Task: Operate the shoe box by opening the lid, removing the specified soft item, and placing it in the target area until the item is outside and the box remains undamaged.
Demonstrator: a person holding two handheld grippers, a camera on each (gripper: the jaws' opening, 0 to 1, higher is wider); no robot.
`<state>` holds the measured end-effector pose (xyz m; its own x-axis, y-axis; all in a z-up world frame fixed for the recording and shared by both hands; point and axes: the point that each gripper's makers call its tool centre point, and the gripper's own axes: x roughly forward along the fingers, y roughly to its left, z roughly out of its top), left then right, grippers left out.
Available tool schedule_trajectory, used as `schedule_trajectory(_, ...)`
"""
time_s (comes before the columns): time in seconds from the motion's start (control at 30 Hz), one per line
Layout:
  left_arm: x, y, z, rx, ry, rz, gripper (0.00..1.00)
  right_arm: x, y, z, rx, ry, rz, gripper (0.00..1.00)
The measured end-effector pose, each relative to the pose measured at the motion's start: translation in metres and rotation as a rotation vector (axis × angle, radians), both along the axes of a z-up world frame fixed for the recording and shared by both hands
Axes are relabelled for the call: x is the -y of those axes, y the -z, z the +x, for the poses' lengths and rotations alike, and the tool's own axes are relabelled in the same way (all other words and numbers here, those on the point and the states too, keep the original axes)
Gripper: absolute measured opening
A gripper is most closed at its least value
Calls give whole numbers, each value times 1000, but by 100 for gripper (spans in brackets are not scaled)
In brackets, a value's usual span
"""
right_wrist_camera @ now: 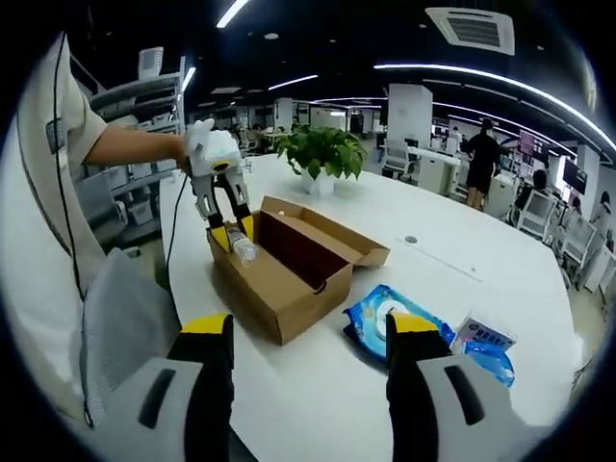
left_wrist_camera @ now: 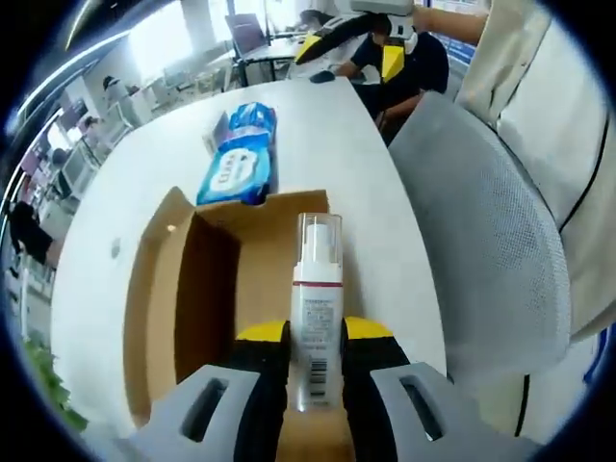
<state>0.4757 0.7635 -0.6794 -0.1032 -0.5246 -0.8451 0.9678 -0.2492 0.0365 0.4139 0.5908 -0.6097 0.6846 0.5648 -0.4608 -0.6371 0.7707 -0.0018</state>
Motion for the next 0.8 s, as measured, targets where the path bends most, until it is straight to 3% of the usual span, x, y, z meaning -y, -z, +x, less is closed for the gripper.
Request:
schedule_trajectory(0.47,30,-23,-25,-17,52,-80,18,-30,-5,-2,11,-93,19,45)
schedule_trajectory(0.8,48,-30,-41,-42,97,-109,18,-53,-4,-8,13,-175,14,44)
